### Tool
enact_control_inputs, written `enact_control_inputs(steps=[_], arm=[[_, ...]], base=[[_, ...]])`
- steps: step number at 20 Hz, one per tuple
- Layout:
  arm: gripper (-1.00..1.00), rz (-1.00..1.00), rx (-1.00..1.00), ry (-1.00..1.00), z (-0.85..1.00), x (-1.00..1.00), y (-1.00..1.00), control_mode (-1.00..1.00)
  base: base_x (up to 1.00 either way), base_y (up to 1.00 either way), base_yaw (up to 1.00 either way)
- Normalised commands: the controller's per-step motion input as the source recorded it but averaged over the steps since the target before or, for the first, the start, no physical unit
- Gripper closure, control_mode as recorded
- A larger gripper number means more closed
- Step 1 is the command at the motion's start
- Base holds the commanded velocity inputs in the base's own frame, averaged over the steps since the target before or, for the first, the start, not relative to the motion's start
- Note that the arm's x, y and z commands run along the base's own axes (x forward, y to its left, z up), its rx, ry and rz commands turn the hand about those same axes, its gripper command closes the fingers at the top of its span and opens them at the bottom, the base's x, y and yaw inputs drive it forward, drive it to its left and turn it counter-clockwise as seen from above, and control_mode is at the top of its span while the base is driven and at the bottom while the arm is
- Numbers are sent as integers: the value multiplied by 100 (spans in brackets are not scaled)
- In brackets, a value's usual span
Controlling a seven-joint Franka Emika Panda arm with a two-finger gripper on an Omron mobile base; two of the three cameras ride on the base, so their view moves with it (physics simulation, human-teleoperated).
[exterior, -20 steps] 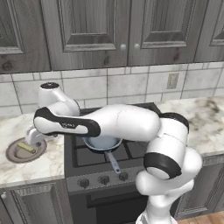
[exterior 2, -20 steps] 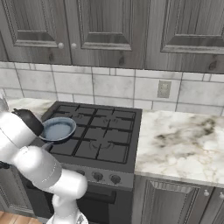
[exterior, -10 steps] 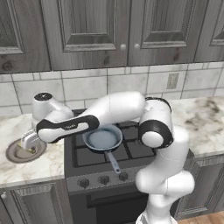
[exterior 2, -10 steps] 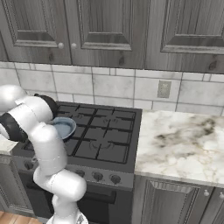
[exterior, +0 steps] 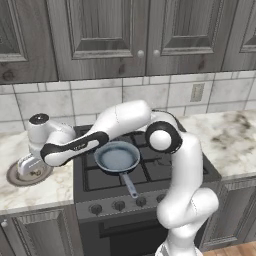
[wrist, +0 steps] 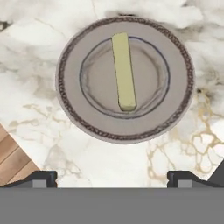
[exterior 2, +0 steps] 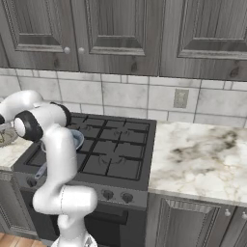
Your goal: Pick up the butter stick and place it in the pan. Then turn on the burner for the pan.
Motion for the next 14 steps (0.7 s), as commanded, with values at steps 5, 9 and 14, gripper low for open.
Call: enact_control_inputs(steps=[5,9,14], arm=[[-100,0,-5,0,0,11,17,-100],[-100,0,0,0,-8,16,0,-100],[-100,0,0,0,-19,23,0,-100]], base=[[0,0,0],[0,0,0],[0,0,0]])
